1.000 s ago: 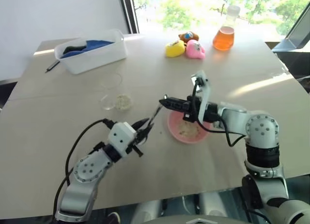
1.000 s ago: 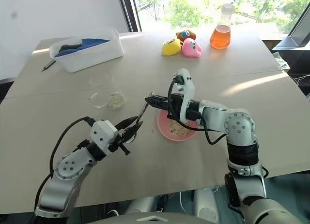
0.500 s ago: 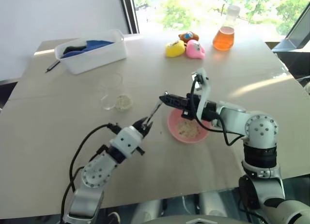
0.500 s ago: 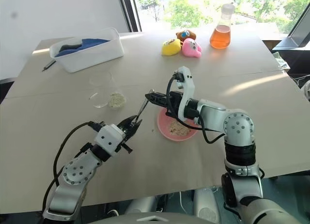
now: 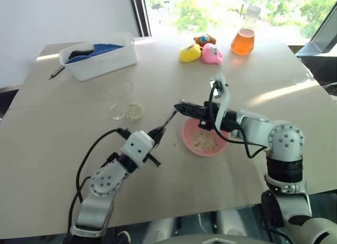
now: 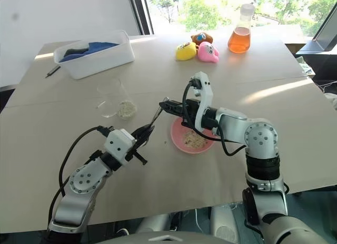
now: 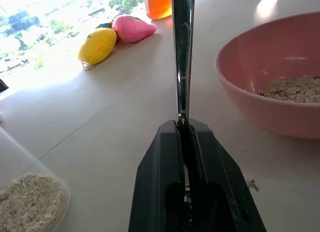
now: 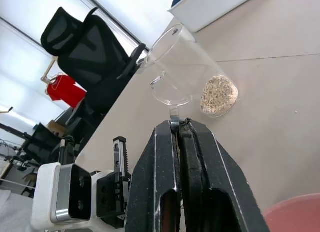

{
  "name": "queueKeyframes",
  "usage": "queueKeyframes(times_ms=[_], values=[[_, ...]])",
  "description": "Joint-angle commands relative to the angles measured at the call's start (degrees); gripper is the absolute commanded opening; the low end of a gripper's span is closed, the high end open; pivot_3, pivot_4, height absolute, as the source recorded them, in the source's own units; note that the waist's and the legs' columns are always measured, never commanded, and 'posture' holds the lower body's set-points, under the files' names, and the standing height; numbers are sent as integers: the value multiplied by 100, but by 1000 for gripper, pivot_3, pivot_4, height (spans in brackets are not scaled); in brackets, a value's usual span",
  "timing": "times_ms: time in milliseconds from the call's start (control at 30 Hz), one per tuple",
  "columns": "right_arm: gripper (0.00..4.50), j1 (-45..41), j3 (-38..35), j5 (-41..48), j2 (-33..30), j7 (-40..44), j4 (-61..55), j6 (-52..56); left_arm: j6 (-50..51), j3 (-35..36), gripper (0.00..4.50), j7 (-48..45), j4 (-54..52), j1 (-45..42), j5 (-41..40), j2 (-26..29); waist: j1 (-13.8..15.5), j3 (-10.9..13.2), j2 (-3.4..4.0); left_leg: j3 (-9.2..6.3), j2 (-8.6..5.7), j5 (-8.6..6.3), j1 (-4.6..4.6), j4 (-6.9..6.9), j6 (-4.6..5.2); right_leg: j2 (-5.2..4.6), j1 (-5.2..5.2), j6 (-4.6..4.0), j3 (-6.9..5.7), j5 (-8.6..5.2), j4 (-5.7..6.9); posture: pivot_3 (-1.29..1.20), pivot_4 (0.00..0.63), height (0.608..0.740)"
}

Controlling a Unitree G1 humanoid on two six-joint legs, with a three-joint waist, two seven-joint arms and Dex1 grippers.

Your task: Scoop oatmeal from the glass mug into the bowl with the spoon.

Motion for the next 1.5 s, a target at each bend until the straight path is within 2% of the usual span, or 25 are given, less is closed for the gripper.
queueKeyframes(times_ms=[33, 167, 200, 267, 333, 667, 800, 833, 1200, 1333, 1367, 1400, 1500], values=[[0, -159, -39, 214, 55, 95, -240, -140, 258, -137, 94, -20, -316, -94, 37, 17, 1, 0, 0, 0, 0, 0, 0, 0, 0, 0, 0, 0, 0, 0, 0, 0, 150, 740], [0, -159, 16, 193, 56, 146, -246, -179, 484, -203, 94, -24, -521, -163, -8, -10, 0, 0, 0, 0, 0, 0, 0, 0, 0, 0, 0, 0, 0, 0, 1, 0, 150, 740], [680, -161, 32, 172, 55, 153, -248, -194, 521, -209, 0, -23, -539, -175, -12, -11, -3, 0, 0, 0, 0, 0, 0, 0, 0, 0, 0, 0, 0, 0, 1, 0, 150, 740], [1183, -162, 76, 77, 50, 191, -270, -241, 573, -214, 0, -17, -568, -190, -21, -9, -8, 0, 0, 0, 0, 0, 0, 0, 0, 1, 0, 0, 1, 0, 1, 0, 150, 740], [2043, -163, 101, 38, 63, 194, -274, -269, 623, -202, 0, -2, -595, -198, -42, -8, -8, 0, 0, 0, 0, 0, 0, 0, 0, 1, -1, 0, 0, 0, 2, 0, 150, 740], [2043, -164, 138, -117, 46, 174, -280, -392, 581, -152, 0, 19, -522, -183, -98, -27, -3, 0, 0, 0, 0, 1, 0, 2, -1, 0, -1, 0, 1, 0, 3, 0, 150, 740], [123, -174, 159, -206, 49, 202, -265, -440, 543, -162, 0, 41, -464, -174, -94, -53, -1, 0, 0, 0, 0, 1, 0, 2, -1, 0, -2, 0, 1, 0, 3, 0, 150, 740], [46, -173, 163, -233, 57, 215, -267, -443, 532, -167, 0, 54, -450, -174, -97, -71, 1, -1, 0, 0, 0, 1, 0, 2, -1, 0, -1, 0, 1, 0, 3, 0, 150, 740], [46, -236, 133, -326, 141, 236, -209, -448, 479, -333, 0, 135, -401, -124, -29, -297, -4, -1, 0, 1, 0, 1, -3, 2, -2, 1, -5, 0, 2, 0, 5, 0, 150, 740], [46, -279, 77, -280, 158, 194, -172, -428, 392, -197, 0, 166, -343, -113, -65, -320, -4, -1, 0, 2, 0, 1, -3, 2, -2, 1, -6, 0, 2, 0, 6, 0, 150, 740], [0, -284, 64, -267, 159, 189, -164, -422, 379, -170, 695, 145, -328, -121, -97, -312, -3, -1, 0, 2, 0, 1, -3, 2, -2, 1, -6, 0, 2, 0, 6, 0, 150, 740], [0, -289, 51, -253, 159, 182, -154, -416, 367, -163, 967, 130, -320, -130, -103, -301, -6, -1, 0, 2, 0, 1, -3, 2, -2, 1, -6, 0, 2, 0, 6, 0, 150, 740], [0, -317, 5, -218, 169, 161, -119, -408, 292, -178, 2336, 117, -370, -101, -36, -254, -5, -1, 0, 2, 0, 2, -3, 2, -2, 1, -6, 0, 2, 0, 6, 0, 150, 740]])
